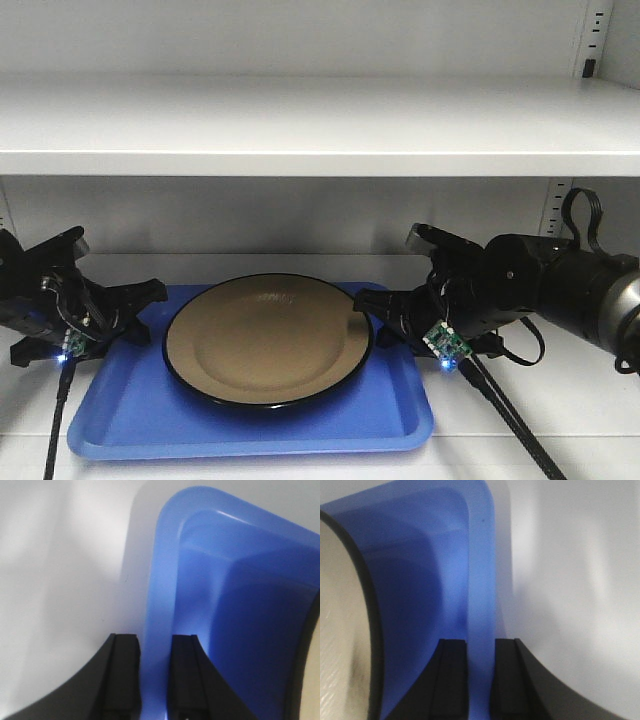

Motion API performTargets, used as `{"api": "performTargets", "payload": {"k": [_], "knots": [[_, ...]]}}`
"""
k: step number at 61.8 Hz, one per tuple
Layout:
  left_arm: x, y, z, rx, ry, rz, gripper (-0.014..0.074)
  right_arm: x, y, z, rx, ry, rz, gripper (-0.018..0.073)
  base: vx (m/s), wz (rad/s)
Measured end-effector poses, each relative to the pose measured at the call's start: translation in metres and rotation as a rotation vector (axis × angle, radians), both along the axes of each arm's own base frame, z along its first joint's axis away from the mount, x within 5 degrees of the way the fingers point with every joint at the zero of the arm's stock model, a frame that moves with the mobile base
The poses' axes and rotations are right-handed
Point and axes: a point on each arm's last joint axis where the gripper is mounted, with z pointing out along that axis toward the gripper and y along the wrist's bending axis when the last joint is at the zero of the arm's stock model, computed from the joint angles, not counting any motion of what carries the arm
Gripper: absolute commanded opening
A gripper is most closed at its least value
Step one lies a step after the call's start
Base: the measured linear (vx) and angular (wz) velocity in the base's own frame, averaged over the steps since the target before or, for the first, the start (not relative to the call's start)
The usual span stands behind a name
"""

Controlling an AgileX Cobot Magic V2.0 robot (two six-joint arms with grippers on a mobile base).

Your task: Place disk in tray to left cabinet

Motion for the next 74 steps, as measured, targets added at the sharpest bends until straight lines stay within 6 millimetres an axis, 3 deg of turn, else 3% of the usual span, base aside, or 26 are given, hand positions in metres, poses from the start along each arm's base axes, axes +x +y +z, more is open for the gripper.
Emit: {"api": "performTargets", "payload": {"k": [10,20,74], "knots": [[-0.001,0.000,0.002,-0.002,-0.001,0.000,0.0409,0.000,0.001,-0.001,0.000,0.000,0.001,0.0494,0.00,0.00],[-0.004,0.001,0.007,0.006,-0.013,-0.006,0.0507,0.002,0.002,0.001,0.004,-0.016,0.000,0.0559,0.00,0.00],[-0.006,0.003,0.010,0.047,-0.020,-0.017,0.0512,0.001,0.002,0.002,0.005,-0.023,0.001,0.0549,0.00,0.00]]}}
